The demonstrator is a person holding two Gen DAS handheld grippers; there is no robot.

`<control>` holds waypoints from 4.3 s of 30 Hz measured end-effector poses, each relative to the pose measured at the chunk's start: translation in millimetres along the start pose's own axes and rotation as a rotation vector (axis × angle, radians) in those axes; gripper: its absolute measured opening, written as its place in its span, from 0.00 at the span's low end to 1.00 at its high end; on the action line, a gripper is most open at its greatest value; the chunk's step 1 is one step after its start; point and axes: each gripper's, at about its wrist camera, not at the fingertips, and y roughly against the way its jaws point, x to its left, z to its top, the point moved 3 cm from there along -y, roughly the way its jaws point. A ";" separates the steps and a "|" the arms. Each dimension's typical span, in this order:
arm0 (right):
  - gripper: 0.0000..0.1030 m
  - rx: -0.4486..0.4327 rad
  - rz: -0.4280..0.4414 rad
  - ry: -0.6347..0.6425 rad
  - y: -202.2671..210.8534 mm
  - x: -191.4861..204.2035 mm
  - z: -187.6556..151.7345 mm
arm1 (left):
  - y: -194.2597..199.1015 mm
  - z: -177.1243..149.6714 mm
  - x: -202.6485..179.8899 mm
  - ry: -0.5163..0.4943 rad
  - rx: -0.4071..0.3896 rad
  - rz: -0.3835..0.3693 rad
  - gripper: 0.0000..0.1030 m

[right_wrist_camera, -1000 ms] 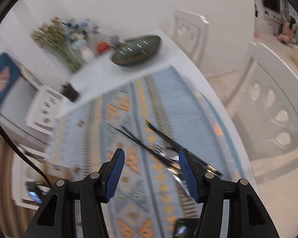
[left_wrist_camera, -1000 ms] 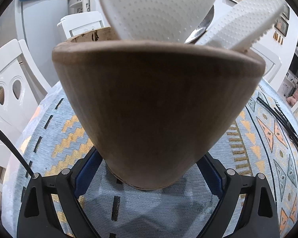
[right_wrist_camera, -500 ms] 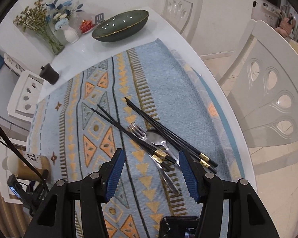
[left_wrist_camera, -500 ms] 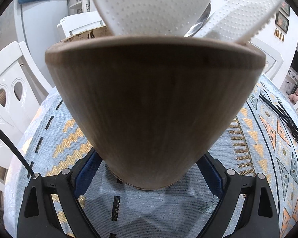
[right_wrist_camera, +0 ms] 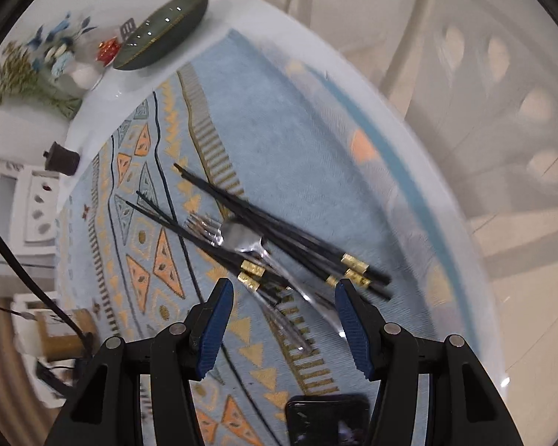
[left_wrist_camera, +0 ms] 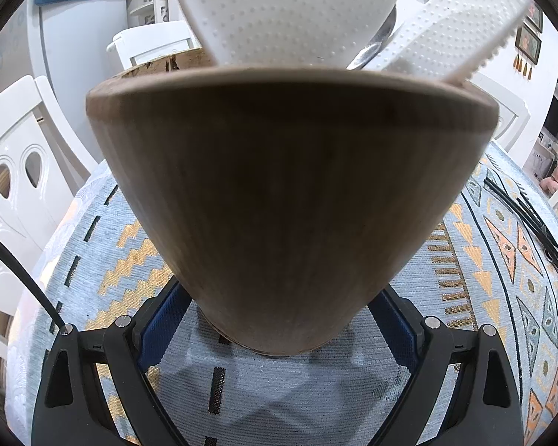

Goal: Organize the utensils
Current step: 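Move the right gripper back to the chopsticks and forks pile, then grasp one black chopstick from the pile with the right gripper, then lift the black chopstick upright with the right gripper toward the cup, then lower the chopstick into the wooden cup and open the right gripper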

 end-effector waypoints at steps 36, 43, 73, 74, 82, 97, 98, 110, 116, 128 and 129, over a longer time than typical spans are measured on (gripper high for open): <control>0.53 0.299 0.264 0.220 -87.4 99.0 -14.5 | -10.9 1.0 -1.6 -0.007 0.021 0.016 0.93; 0.39 0.193 0.180 0.209 -71.5 90.8 -5.5 | -13.2 0.9 -2.1 -0.009 0.019 0.018 0.93; 0.08 0.015 -0.041 -0.118 -89.7 74.8 19.4 | -14.0 -1.3 8.8 0.003 0.023 0.002 0.92; 0.07 -0.004 -0.079 -0.085 -89.0 80.0 19.2 | -13.8 -1.0 9.6 0.004 0.024 0.001 0.92; 0.05 -0.209 0.107 -0.033 -41.3 86.1 -5.8 | -9.5 1.5 20.4 0.036 0.021 -0.040 0.92; 0.05 -0.500 0.310 0.201 94.2 191.7 -54.0 | -9.6 1.8 30.6 0.051 0.015 -0.067 0.92; 0.05 -0.504 0.342 0.221 101.8 203.8 -54.1 | -8.9 1.8 31.5 0.055 0.013 -0.073 0.92; 0.05 -0.450 0.660 0.541 126.4 375.3 -79.4 | -3.2 2.2 29.6 0.060 -0.026 -0.078 0.91; 0.05 -0.450 0.606 0.718 94.9 434.9 -104.7 | 1.7 -1.7 27.7 0.062 -0.031 -0.081 0.91; 0.07 -0.319 0.404 0.899 23.4 452.9 -129.7 | 4.7 -3.9 24.5 0.060 -0.031 -0.079 0.91; 0.07 -0.293 0.403 0.878 21.9 449.6 -125.0 | 4.6 -3.9 24.6 0.060 -0.031 -0.079 0.91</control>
